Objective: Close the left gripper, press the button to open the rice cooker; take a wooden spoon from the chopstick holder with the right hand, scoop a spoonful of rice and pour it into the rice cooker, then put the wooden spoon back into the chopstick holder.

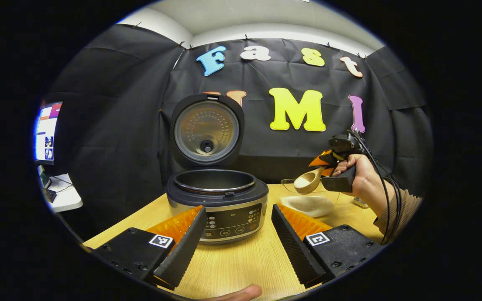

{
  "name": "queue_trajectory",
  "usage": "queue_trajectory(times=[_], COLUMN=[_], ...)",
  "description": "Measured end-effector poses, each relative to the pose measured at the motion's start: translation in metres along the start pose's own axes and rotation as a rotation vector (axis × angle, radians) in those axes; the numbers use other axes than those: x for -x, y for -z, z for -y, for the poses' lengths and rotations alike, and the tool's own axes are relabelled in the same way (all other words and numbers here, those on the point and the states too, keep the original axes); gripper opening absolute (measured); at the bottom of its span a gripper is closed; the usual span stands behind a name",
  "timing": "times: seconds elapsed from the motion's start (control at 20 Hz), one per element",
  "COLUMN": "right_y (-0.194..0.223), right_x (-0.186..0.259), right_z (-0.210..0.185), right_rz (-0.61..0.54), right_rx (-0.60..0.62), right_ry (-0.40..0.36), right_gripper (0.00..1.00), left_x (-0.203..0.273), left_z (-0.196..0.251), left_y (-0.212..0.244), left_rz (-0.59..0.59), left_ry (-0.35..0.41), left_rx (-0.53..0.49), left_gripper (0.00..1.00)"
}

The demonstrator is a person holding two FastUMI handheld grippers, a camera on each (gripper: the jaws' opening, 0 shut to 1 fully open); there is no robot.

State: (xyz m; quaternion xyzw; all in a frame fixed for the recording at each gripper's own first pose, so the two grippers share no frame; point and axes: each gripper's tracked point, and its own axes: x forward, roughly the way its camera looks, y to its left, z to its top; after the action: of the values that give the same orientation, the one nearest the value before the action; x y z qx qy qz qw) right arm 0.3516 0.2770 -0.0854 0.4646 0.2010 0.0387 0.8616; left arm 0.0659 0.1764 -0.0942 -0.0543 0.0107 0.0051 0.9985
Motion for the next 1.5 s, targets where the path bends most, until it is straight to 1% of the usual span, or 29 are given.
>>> queue_trajectory(times=[0.15, 0.3, 0.4, 0.6, 0.85, 0.95, 1.0, 1.05, 1.2, 1.25, 1.4, 1.5], right_y=[0.0, 0.011, 0.019, 0.039, 0.086, 0.106, 0.115, 0.127, 0.157, 0.166, 0.181, 0.184], right_x=[0.013, 0.028, 0.037, 0.05, 0.045, 0.039, 0.036, 0.031, 0.019, 0.015, 0.006, 0.007], right_z=[-0.026, -0.057, -0.08, -0.129, -0.17, -0.183, -0.189, -0.194, -0.203, -0.204, -0.21, -0.214], right_rz=[0.0, -0.035, -0.046, -0.054, -0.123, -0.137, -0.141, -0.149, -0.177, -0.185, -0.192, -0.178], right_rx=[-0.012, -0.054, -0.062, -0.021, 0.025, 0.072, 0.1, 0.127, 0.211, 0.248, 0.403, 0.47], right_ry=[-0.032, -0.088, -0.12, -0.182, -0.216, -0.22, -0.223, -0.221, -0.208, -0.201, -0.185, -0.185], right_gripper=[0.11, 0.11, 0.11, 0.11, 0.11, 0.1, 0.11, 0.1, 0.1, 0.1, 0.11, 0.11], left_x=[0.007, 0.013, 0.019, 0.026, 0.04, 0.044, 0.046, 0.046, 0.048, 0.049, 0.05, 0.054], left_z=[-0.009, -0.018, -0.022, -0.033, -0.048, -0.052, -0.057, -0.06, -0.065, -0.065, -0.075, -0.078], left_y=[-0.002, -0.001, 0.001, 0.002, -0.002, -0.002, -0.001, -0.001, 0.0, 0.002, 0.006, 0.007], left_rz=[0.004, 0.007, 0.004, 0.001, 0.016, 0.013, 0.014, 0.014, 0.011, 0.009, 0.001, 0.0], left_ry=[-0.018, -0.032, -0.039, -0.063, -0.09, -0.105, -0.114, -0.122, -0.131, -0.132, -0.149, -0.159], left_rx=[0.0, 0.017, 0.027, 0.036, 0.049, 0.055, 0.054, 0.055, 0.072, 0.076, 0.068, 0.071], left_gripper=[0.99, 1.0, 0.99, 1.0, 0.99, 0.99, 0.99, 0.99, 1.0, 0.99, 0.99, 1.0])
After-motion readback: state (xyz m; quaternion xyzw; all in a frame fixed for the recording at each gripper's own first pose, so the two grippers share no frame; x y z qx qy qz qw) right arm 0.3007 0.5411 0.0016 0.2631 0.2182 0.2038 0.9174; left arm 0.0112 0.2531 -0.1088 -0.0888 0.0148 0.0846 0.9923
